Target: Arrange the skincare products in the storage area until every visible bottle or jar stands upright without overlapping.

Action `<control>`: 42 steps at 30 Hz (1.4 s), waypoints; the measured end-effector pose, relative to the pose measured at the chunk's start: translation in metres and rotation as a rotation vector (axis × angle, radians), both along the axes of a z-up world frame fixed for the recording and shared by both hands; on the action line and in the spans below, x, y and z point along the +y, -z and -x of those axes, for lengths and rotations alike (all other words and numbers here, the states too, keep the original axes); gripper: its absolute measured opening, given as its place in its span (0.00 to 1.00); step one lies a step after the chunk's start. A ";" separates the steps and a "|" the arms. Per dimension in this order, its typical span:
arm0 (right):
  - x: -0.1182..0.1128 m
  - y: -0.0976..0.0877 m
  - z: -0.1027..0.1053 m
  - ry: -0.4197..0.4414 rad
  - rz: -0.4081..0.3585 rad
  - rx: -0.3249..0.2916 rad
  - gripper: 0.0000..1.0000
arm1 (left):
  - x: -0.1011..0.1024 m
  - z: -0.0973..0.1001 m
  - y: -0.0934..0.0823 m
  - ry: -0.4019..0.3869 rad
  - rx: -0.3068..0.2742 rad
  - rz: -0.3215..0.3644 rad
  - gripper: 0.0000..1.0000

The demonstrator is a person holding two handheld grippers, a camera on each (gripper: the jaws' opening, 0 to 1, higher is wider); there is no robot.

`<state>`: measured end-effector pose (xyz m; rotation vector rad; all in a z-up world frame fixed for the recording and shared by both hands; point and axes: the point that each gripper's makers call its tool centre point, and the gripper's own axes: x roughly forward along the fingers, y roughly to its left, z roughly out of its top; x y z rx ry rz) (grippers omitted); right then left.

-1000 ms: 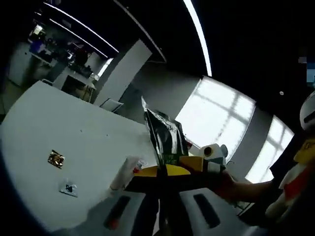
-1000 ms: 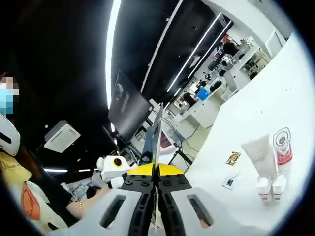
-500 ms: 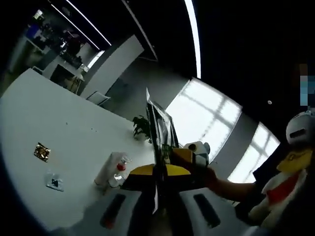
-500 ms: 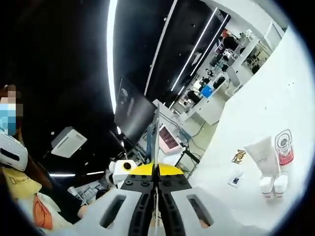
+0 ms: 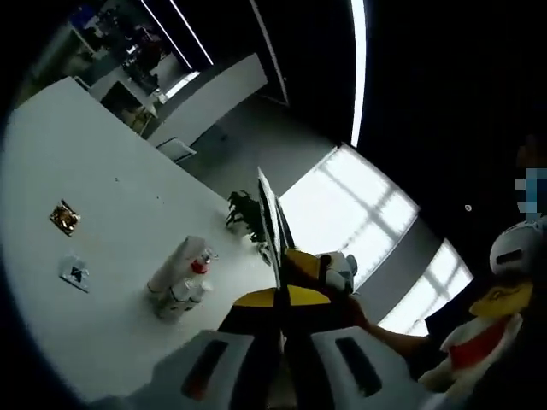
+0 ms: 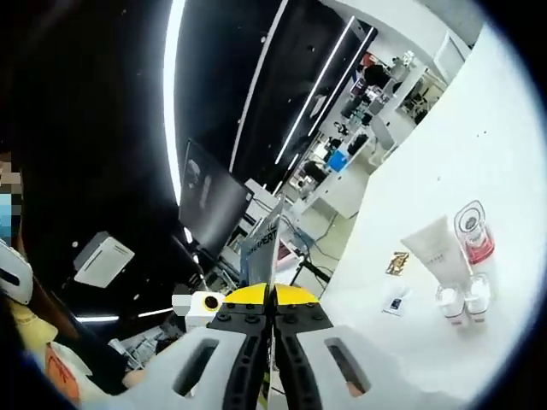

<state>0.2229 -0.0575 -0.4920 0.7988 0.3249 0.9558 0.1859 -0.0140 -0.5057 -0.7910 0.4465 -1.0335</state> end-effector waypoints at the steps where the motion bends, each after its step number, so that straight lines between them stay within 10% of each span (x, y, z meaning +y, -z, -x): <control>1: 0.000 0.000 0.001 -0.005 -0.013 0.001 0.01 | 0.000 0.001 0.000 -0.002 0.004 0.009 0.00; 8: 0.000 0.013 0.006 -0.003 0.117 -0.163 0.09 | 0.000 0.005 0.008 -0.005 0.031 0.032 0.00; 17: -0.004 0.039 0.011 -0.022 0.209 -0.127 0.41 | 0.013 -0.006 0.044 -0.049 0.134 0.028 0.00; 42: -0.036 0.073 0.021 0.033 0.399 -0.194 0.73 | 0.009 -0.040 0.152 -0.058 0.332 -0.115 0.00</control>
